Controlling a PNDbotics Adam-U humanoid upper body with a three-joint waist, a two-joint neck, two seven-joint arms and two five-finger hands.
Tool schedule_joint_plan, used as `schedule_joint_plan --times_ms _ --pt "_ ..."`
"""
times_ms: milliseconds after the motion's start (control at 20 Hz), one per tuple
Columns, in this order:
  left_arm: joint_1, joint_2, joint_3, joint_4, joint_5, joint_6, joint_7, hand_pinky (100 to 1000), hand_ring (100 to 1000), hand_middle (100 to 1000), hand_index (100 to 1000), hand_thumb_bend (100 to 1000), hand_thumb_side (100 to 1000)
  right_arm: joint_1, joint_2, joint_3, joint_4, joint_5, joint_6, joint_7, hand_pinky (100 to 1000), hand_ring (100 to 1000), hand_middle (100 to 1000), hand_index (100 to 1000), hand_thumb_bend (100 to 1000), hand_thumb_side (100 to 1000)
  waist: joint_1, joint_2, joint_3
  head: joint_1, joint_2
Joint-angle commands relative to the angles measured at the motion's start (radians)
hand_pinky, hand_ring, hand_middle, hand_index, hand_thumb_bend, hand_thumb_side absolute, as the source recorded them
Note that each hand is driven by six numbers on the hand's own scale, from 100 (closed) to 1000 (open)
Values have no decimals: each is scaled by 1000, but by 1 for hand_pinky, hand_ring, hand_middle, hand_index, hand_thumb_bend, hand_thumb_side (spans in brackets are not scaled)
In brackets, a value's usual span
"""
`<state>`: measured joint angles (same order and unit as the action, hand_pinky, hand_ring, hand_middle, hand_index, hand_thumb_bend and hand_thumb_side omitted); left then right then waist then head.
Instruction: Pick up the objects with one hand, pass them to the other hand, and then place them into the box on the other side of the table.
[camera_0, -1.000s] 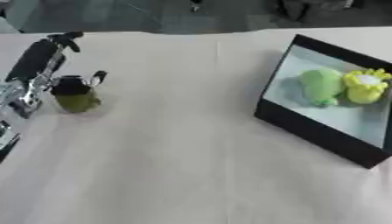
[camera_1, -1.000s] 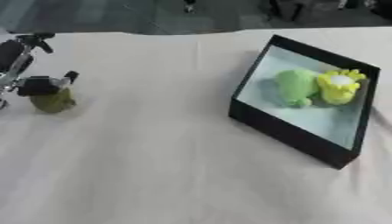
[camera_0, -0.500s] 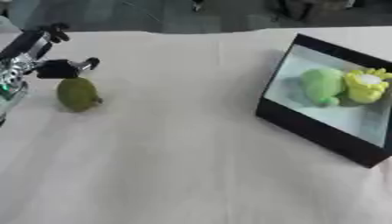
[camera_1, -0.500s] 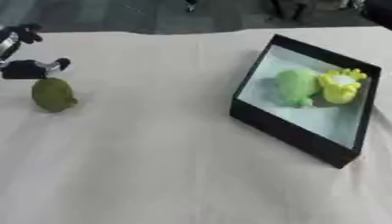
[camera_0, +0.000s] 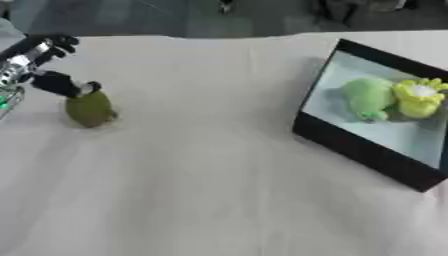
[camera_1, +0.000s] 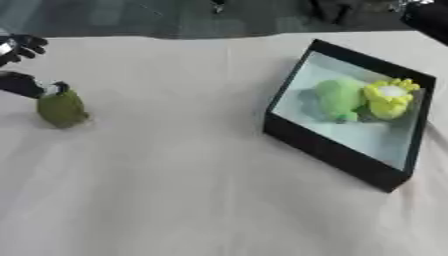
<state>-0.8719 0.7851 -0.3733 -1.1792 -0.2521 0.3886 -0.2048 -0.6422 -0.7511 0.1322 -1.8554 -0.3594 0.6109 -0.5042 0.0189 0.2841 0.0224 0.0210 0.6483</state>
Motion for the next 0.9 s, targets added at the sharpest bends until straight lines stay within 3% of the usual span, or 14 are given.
schedule_joint_plan --times_ms 50,550,900 --pt "-24 33 19 27 -45 -8 -56 943 908 816 897 527 100 -14 -28 -1 -20 -18 171 -190 829 946 849 770 195 396 9 -39 1 -3 -6" --pt "-51 -14 75 163 -232 -59 -245 942 913 822 908 536 100 -12 -18 4 -17 -35 168 -207 828 943 845 768 194 400 3 -35 1 0 -3" --pt "-68 -49 110 196 -359 -111 -374 939 912 822 904 536 100 -17 -12 7 -19 -41 166 -210 829 942 844 767 193 401 -3 -32 0 29 2"
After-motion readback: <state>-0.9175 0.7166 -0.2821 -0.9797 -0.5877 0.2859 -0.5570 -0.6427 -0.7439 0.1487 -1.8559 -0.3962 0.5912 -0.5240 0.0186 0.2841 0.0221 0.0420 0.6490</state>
